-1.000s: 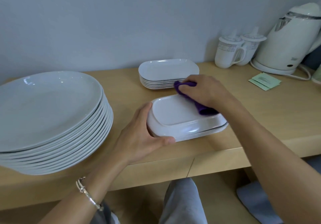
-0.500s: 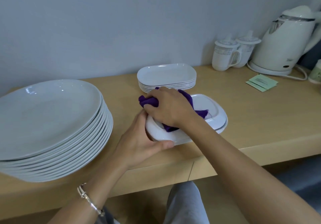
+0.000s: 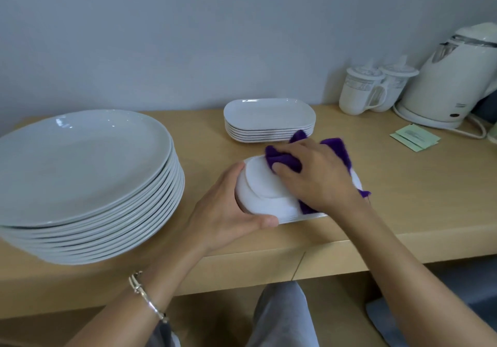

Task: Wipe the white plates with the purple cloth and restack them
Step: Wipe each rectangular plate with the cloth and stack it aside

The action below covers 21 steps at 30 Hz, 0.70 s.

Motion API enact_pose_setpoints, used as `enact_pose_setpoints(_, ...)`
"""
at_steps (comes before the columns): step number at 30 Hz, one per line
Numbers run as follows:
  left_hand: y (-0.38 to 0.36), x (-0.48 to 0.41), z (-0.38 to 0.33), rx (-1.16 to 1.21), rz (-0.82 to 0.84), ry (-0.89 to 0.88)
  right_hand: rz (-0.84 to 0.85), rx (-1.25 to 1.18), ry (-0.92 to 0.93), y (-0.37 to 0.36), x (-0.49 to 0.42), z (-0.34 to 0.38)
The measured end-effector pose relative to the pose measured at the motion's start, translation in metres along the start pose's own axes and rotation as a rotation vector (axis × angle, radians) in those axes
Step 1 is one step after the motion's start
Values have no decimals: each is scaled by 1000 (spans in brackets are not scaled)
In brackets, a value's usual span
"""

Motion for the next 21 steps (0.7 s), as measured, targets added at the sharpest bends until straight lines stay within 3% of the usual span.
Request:
enact_pose_setpoints(5,-1,-4,5,112,-41,-25,83,-22,189,-19,3,46)
enact_pose_setpoints(12,-1,-5,-4,71,15,-95,244,-168,353,-8,25,33)
enact_pose_setpoints(16,0,-3,3,55,-17,-55,232,-158,299,9,35,2)
enact_pose_setpoints(21,1,-2,4,-17,-10,-1,58,-147,13,31,26,-37)
Point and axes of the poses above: each hand's wrist, its own x-axis away from the middle knuckle, its own y-axis out of the back of the hand, z = x × y, the point moved 5 cm from there along -x, towards the middle knuckle, and after that the axes turned 13 degrees about z, right-handed, at the moved point
